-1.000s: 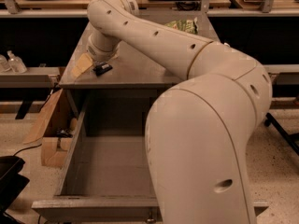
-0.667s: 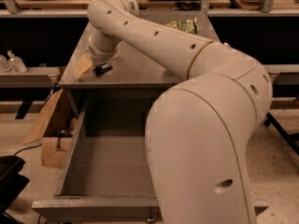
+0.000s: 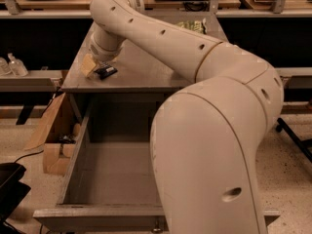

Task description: Place rxbar blueberry into top drawer

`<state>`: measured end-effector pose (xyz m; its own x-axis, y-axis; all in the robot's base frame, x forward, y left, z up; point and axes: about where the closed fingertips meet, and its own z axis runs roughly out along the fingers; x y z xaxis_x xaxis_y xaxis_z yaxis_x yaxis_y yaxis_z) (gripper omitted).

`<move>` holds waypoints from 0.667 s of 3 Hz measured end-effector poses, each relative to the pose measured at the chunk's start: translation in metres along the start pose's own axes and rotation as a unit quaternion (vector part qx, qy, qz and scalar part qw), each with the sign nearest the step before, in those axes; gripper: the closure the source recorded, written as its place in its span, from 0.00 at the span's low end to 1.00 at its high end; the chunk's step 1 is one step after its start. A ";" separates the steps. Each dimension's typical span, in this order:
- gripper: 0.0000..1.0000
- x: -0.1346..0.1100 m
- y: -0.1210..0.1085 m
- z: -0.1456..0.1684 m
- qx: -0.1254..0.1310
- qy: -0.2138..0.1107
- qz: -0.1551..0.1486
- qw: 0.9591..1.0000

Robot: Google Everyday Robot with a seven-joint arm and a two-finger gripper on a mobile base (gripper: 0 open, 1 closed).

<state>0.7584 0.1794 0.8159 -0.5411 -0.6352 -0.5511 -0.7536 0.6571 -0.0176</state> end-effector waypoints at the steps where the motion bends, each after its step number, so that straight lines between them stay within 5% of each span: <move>1: 0.96 -0.007 0.000 -0.010 0.000 0.000 0.000 1.000; 2: 1.00 -0.008 0.000 -0.012 0.000 0.000 0.000 1.000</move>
Offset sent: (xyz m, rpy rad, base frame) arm 0.0000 0.0000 0.0084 0.0000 0.0000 0.0000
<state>0.7584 0.1794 0.8299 -0.5412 -0.6352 -0.5510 -0.7536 0.6571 -0.0175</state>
